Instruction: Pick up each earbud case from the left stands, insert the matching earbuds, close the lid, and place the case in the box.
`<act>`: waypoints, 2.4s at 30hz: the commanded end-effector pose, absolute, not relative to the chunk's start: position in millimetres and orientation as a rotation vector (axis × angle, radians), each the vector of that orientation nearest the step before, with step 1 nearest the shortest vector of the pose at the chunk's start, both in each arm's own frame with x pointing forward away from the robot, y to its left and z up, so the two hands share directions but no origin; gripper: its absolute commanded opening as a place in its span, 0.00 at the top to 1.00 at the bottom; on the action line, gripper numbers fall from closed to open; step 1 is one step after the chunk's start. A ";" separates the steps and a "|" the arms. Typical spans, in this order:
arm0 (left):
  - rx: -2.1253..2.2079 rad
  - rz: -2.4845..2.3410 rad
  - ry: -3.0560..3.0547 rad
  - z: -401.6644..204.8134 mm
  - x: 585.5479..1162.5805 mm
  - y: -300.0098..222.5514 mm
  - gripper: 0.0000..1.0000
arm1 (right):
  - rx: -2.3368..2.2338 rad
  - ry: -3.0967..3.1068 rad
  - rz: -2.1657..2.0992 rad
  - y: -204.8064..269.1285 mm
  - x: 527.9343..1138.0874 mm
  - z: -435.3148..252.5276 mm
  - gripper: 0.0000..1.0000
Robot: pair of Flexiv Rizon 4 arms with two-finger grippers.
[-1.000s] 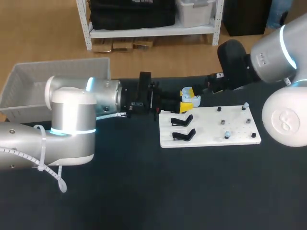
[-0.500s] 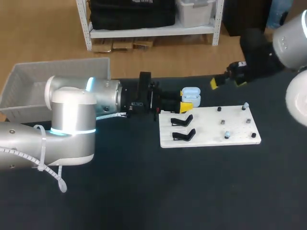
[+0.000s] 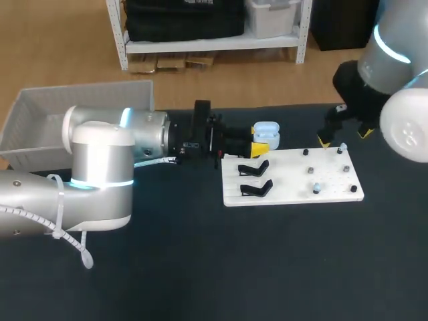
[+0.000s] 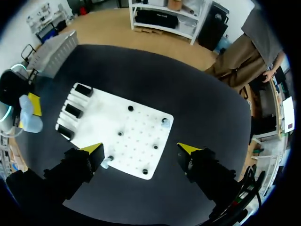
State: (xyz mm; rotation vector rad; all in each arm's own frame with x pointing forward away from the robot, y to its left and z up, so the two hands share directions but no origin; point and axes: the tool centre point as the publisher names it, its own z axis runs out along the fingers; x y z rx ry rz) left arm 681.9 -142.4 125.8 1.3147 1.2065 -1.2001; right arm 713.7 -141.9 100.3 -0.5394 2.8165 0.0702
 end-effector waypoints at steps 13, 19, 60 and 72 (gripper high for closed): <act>1.310 -1.198 1.201 124.4 681.3 -142.2 1.00 | -0.677 2.834 -0.113 -160.6 736.9 54.8 0.00; 1.310 -1.198 1.201 124.4 681.3 -142.2 1.00 | -0.650 2.848 -0.074 -167.6 751.1 47.4 0.27; 1.310 -1.198 1.201 124.4 681.3 -142.2 1.00 | -0.587 2.855 -0.124 -174.1 759.0 26.5 0.68; 1.310 -1.198 1.201 124.4 681.3 -142.2 1.00 | -0.574 2.861 -0.126 -173.0 760.1 23.9 0.79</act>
